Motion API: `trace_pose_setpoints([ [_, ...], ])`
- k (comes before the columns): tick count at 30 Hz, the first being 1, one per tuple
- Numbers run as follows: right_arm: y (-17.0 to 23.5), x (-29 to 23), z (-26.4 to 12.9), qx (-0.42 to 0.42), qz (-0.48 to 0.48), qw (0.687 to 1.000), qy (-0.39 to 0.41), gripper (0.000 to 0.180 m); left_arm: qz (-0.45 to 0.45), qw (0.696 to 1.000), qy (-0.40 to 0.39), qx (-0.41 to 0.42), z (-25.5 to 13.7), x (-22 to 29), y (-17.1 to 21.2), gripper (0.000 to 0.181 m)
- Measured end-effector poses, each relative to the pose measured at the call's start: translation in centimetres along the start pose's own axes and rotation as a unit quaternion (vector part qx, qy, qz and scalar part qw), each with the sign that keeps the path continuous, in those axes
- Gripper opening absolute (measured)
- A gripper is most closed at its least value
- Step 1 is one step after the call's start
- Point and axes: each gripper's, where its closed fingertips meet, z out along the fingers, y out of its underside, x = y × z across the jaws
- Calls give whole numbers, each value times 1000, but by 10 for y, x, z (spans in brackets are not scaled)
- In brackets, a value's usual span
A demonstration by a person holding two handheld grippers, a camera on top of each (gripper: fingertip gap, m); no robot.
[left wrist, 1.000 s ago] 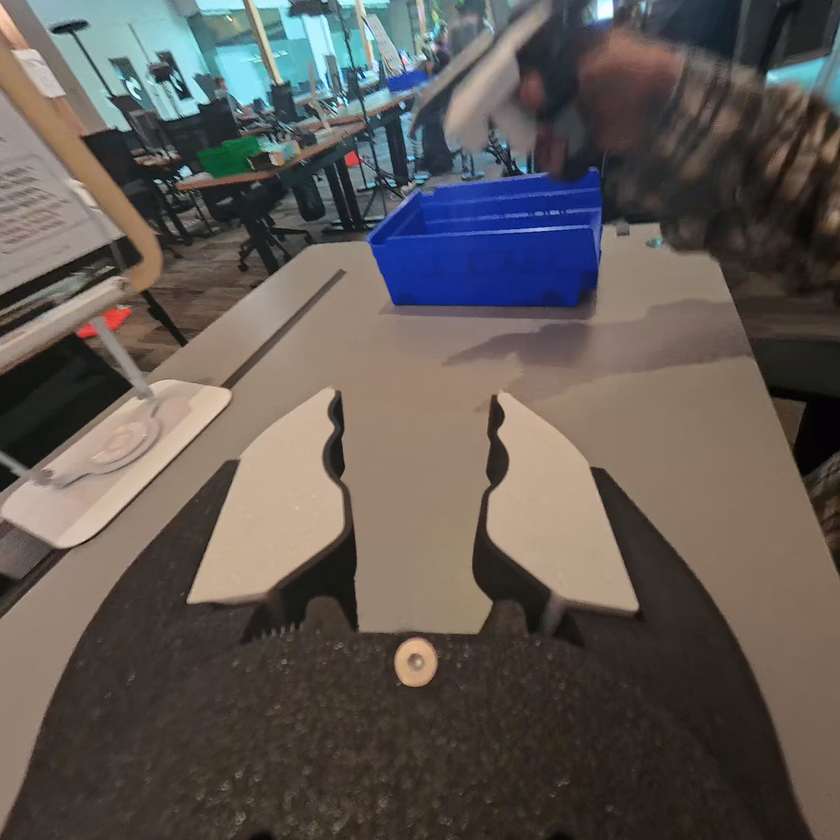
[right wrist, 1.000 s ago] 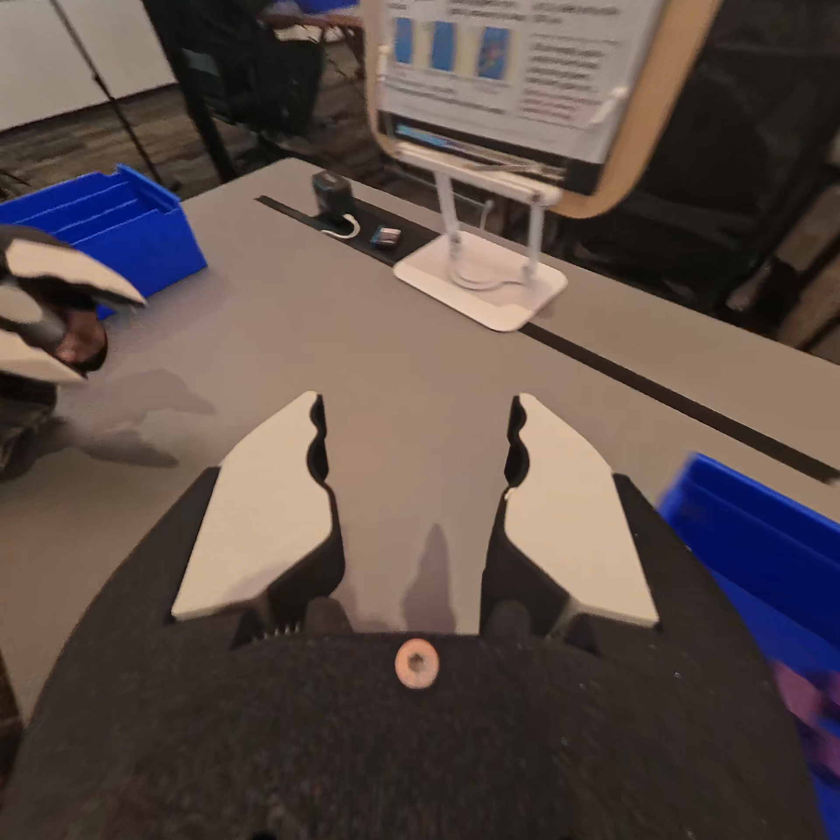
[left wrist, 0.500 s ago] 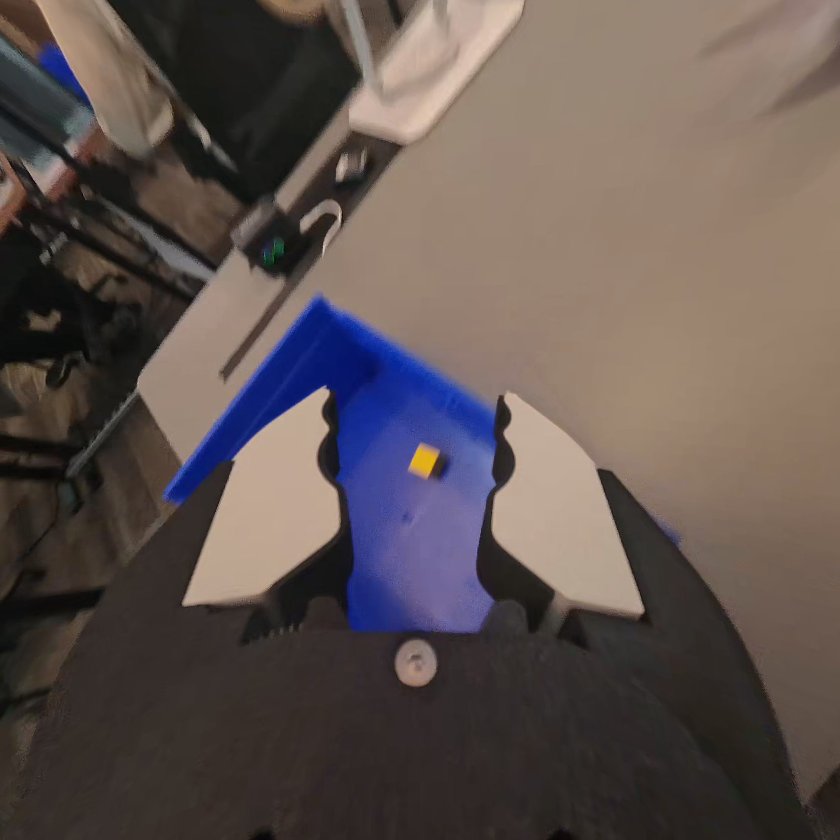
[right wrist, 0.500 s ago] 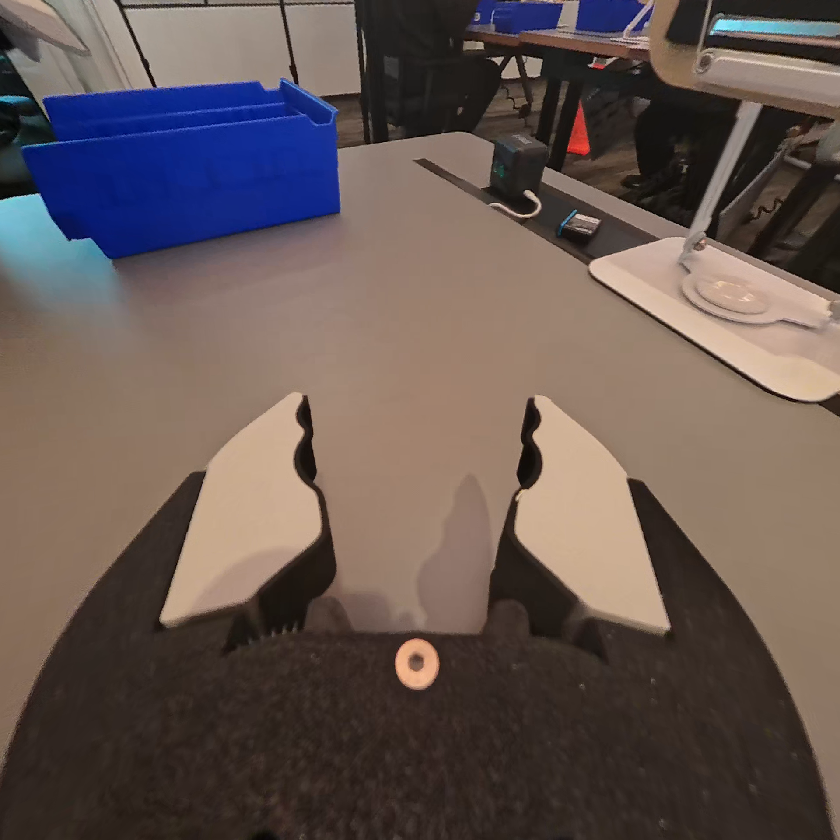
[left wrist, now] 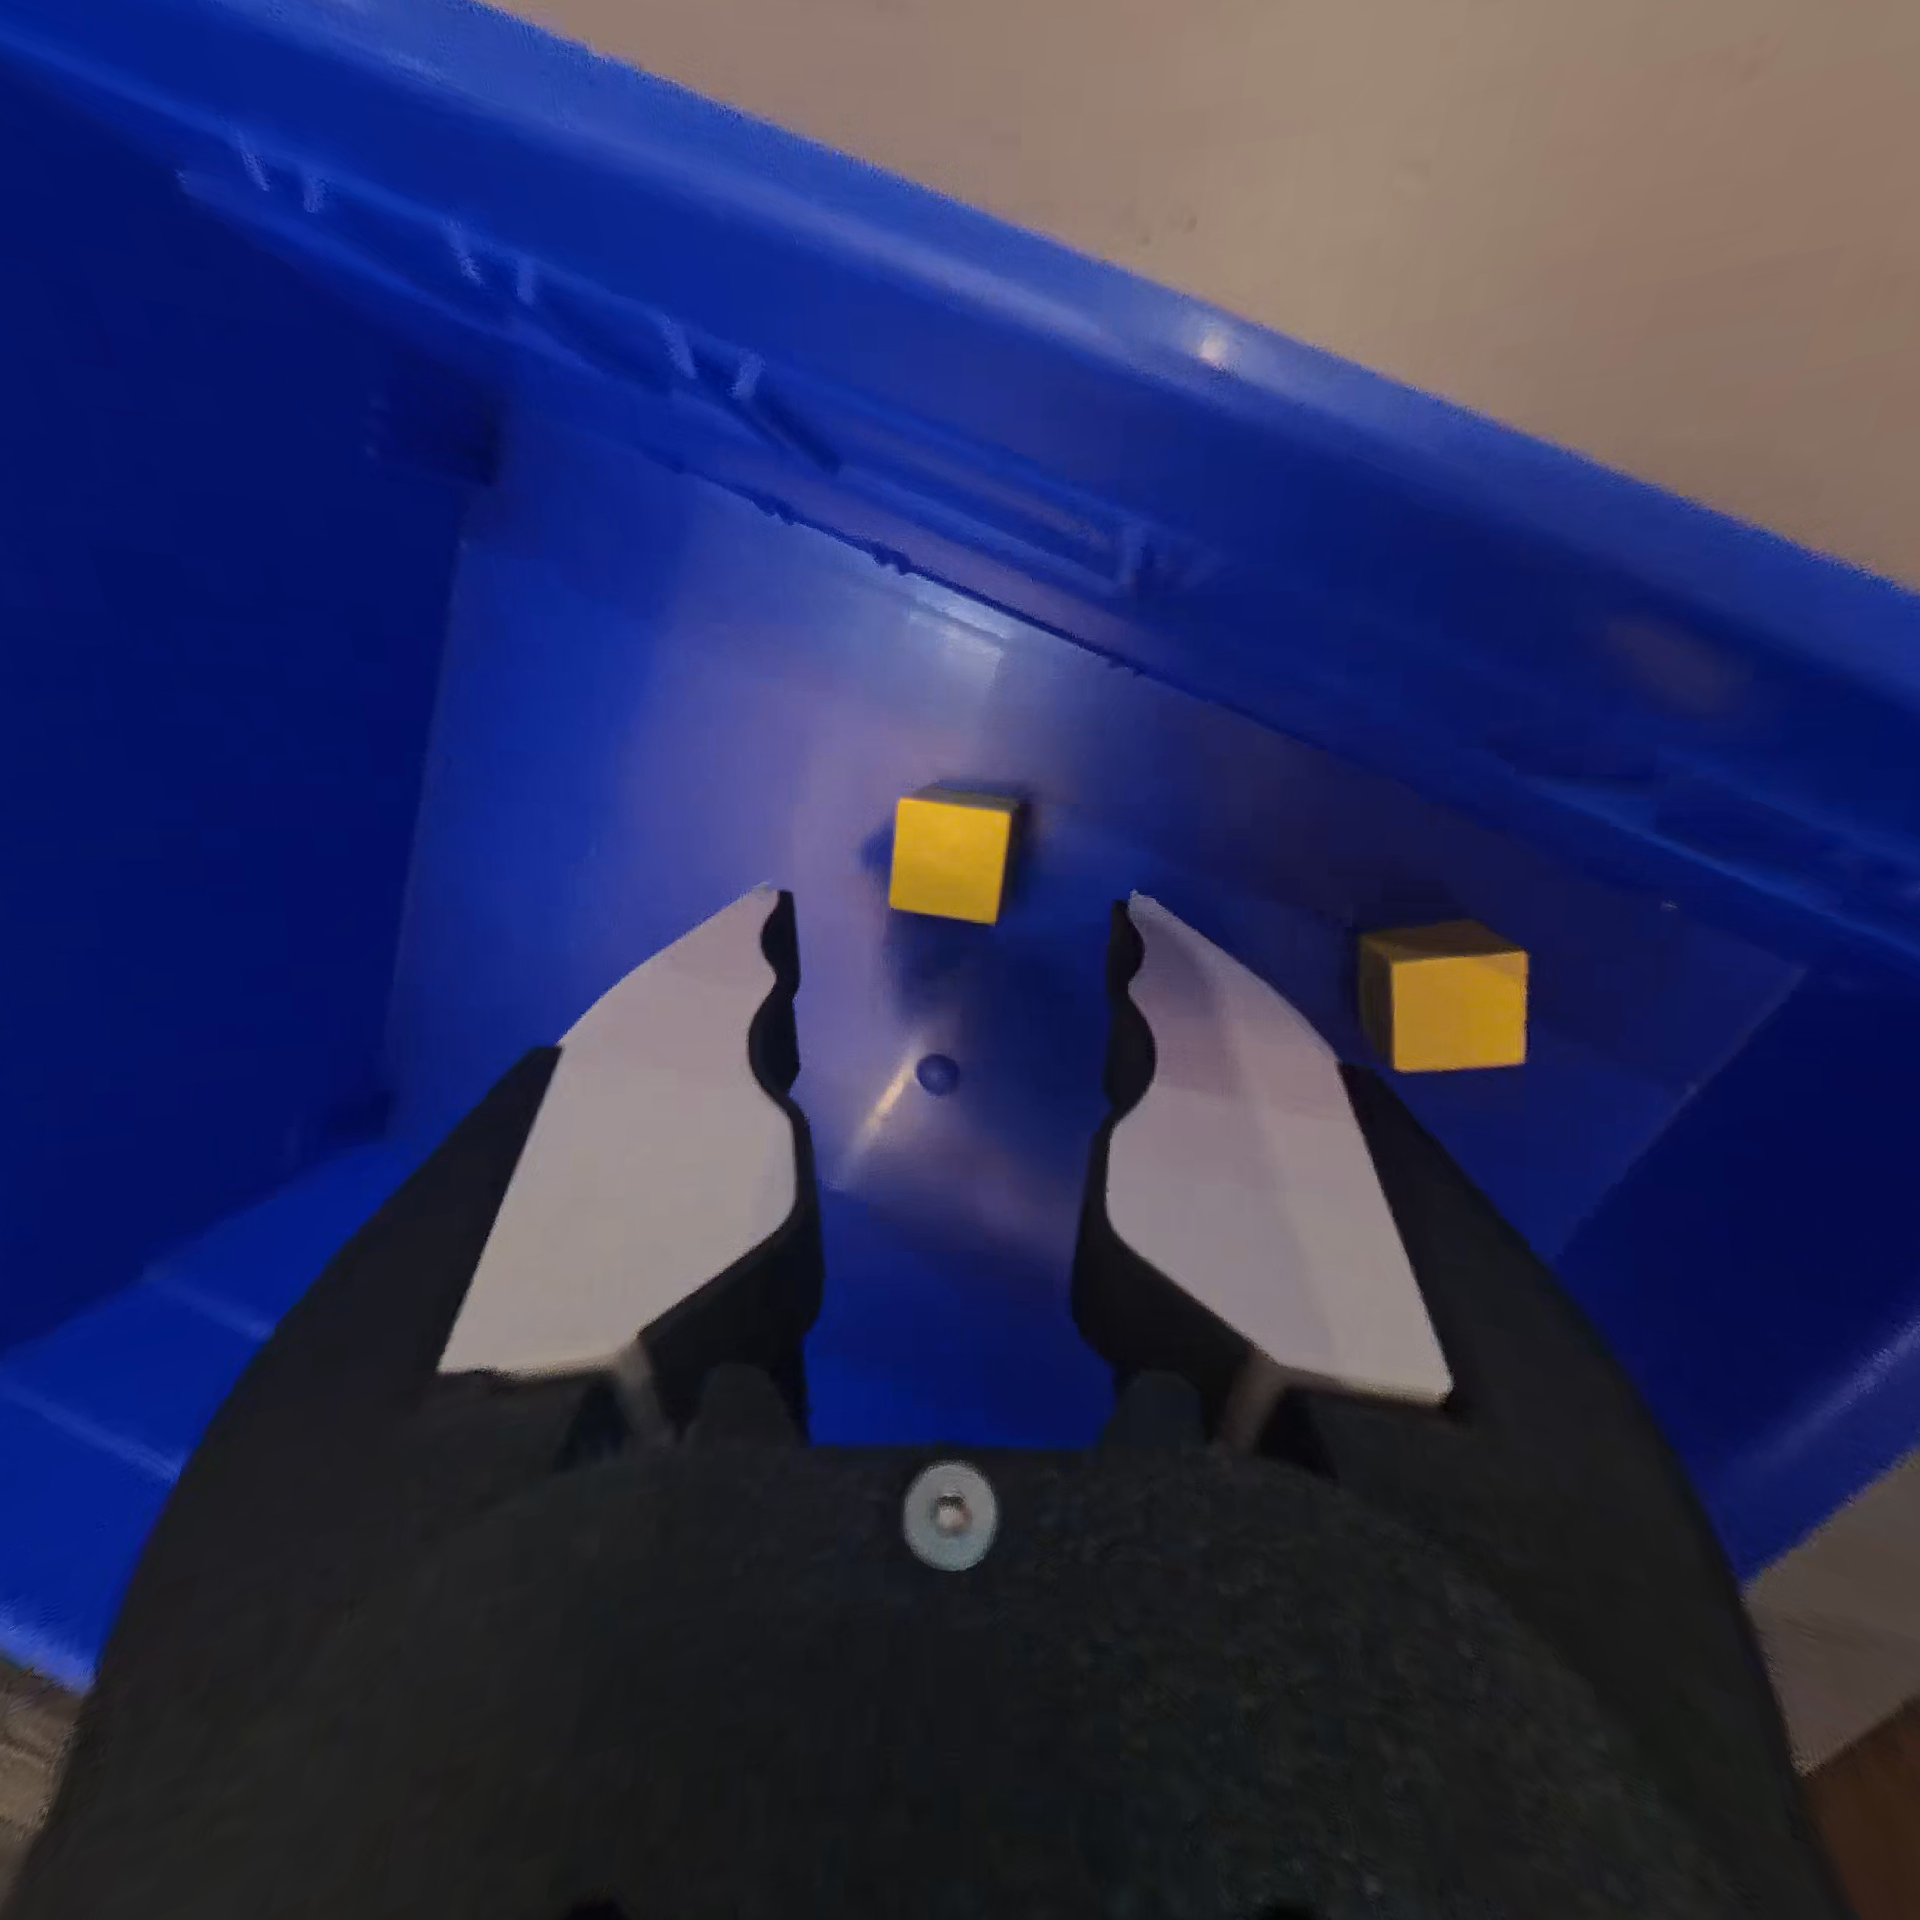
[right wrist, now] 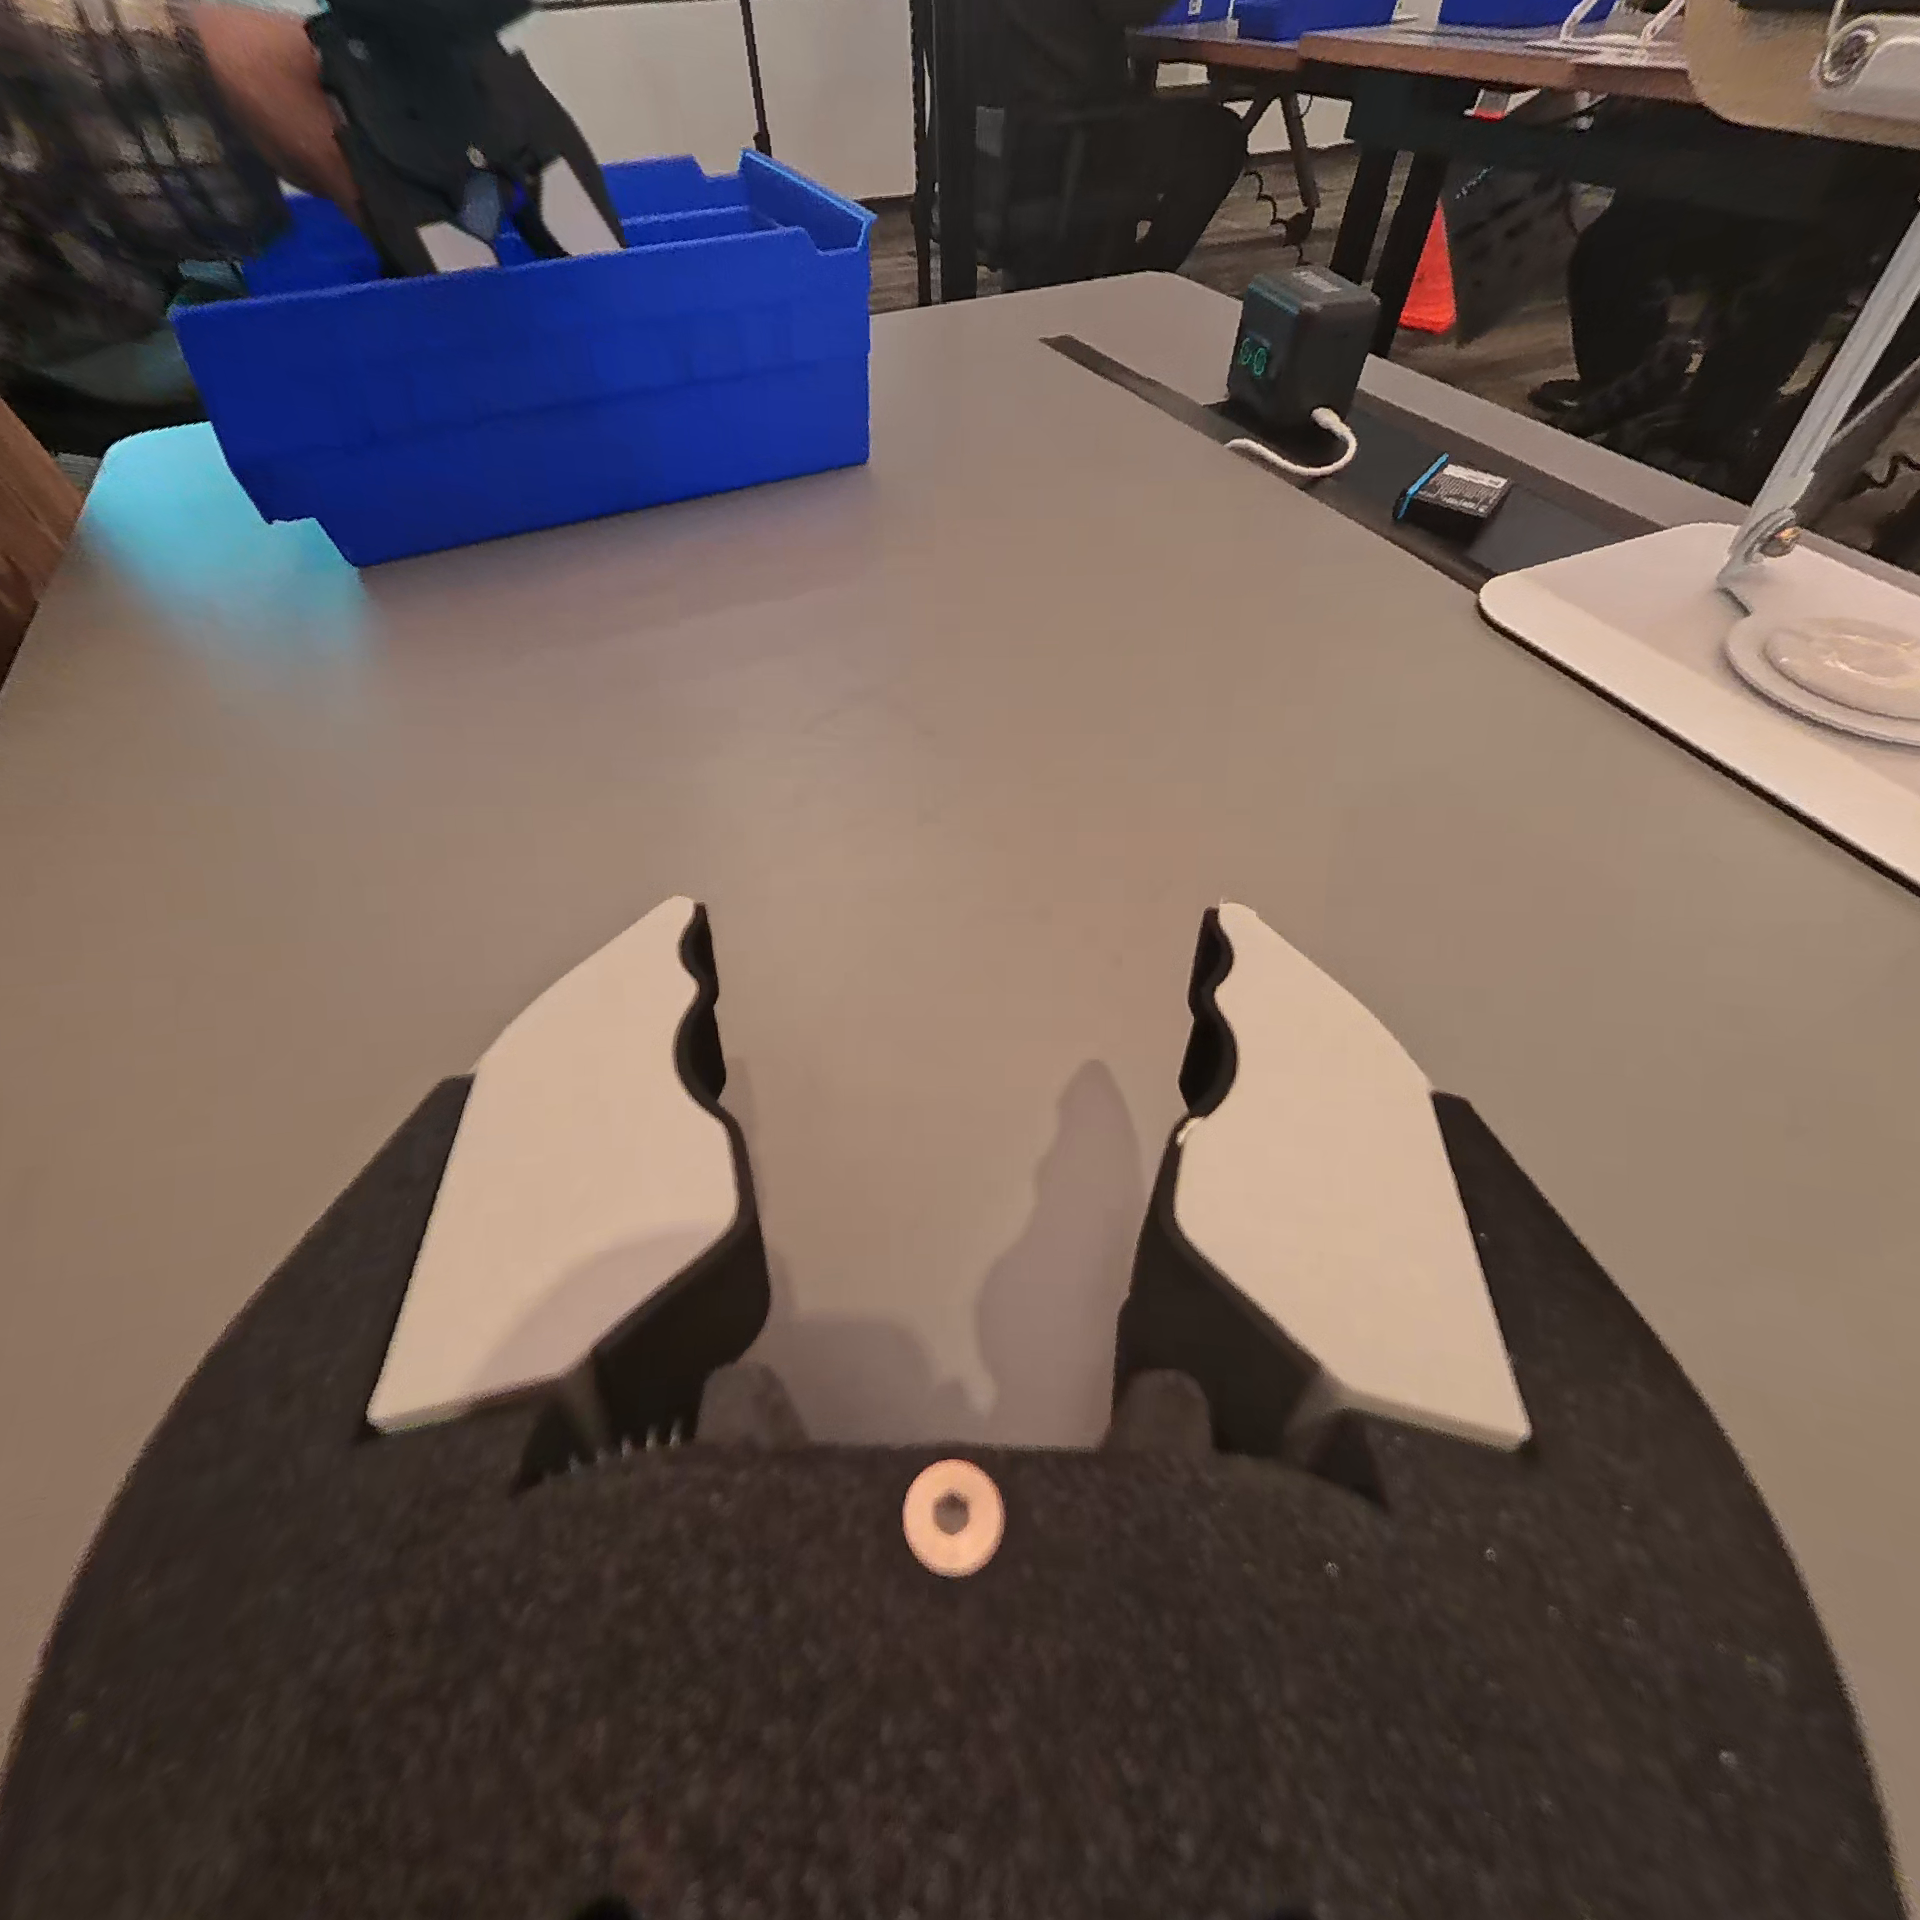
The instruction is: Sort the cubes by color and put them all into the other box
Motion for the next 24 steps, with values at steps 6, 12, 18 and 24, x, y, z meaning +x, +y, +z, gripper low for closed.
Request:
trace_pose_setpoints([
  [6,1,1,-6,13,19,1000,-13,86,-20,998,57,-2,18,5,-2,22],
  [12,6,1,-10,14,43,999,-27,82,-83,996,-13,35,-9,-29,-3,22],
  [18,2,-2,-14,36,97,993,-60,83,-99,929,-159,318,-144,-40,-123,21],
  [24,-17,-20,-22,97,231,952,-174,76,-13,833,-149,532,-174,59,-279,21],
])
